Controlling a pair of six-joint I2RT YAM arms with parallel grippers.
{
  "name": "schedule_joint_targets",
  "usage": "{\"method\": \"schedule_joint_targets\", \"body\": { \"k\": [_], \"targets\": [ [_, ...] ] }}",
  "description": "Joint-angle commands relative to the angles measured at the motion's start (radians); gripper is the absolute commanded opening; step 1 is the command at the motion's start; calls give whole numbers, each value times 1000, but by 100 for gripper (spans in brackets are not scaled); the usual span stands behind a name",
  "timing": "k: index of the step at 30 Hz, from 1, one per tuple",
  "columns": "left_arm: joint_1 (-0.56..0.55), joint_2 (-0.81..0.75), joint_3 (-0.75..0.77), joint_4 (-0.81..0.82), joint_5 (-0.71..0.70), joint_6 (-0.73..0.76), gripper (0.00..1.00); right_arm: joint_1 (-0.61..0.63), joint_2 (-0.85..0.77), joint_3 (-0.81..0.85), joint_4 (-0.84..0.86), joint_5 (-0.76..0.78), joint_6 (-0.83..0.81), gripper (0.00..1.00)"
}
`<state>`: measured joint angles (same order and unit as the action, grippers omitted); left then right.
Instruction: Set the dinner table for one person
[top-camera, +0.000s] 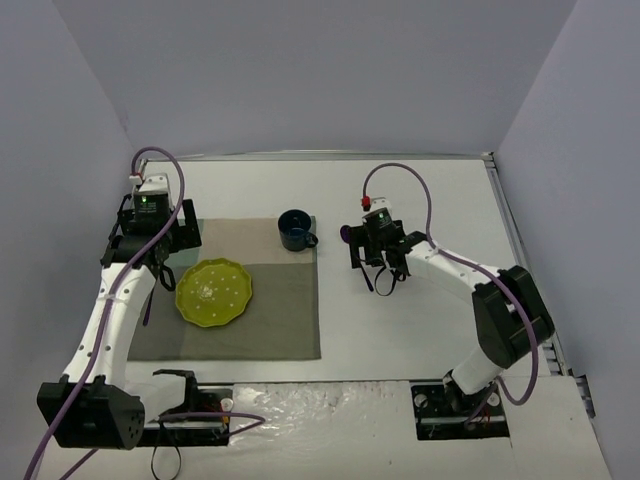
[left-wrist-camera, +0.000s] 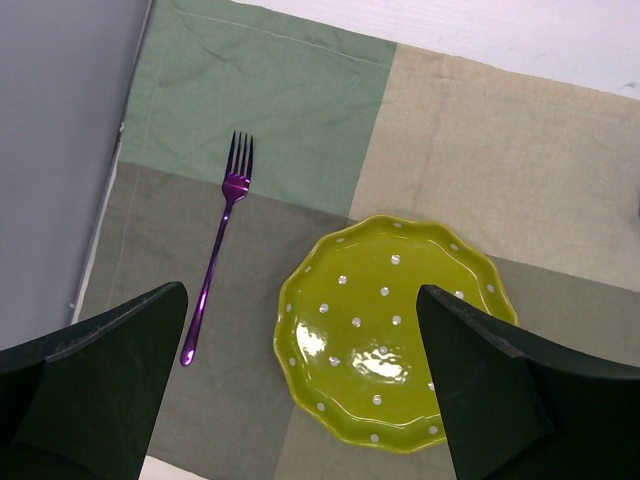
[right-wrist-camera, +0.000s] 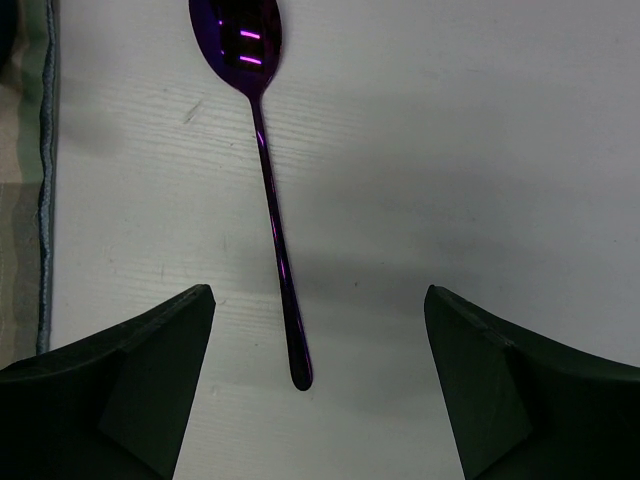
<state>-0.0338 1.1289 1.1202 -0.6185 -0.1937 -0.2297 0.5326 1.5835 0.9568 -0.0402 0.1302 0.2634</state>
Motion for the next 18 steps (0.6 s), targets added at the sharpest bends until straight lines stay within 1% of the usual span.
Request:
{"method": "schedule_joint_targets", "body": {
  "k": [1, 3, 6, 12, 14, 18],
  "targets": [
    [-12, -52, 9, 46, 29, -30, 97, 36, 82, 65, 30, 78, 13, 79],
    [-13, -57, 8, 47, 18, -25, 97, 41, 125, 81, 43, 83, 5, 77],
    [-12, -58, 8, 43, 8, -16, 97, 46, 172, 100, 75, 89, -15, 71],
    [-12, -60, 2, 47, -2, -8, 97, 42, 248, 153, 77, 92, -50, 63],
    [-12, -60, 1, 49, -12, -5, 97, 35, 283, 173, 78, 75, -49, 58],
    [-13, -58, -4, 53, -12, -2, 97, 29, 333, 204, 76, 47, -47, 55]
  ]
}}
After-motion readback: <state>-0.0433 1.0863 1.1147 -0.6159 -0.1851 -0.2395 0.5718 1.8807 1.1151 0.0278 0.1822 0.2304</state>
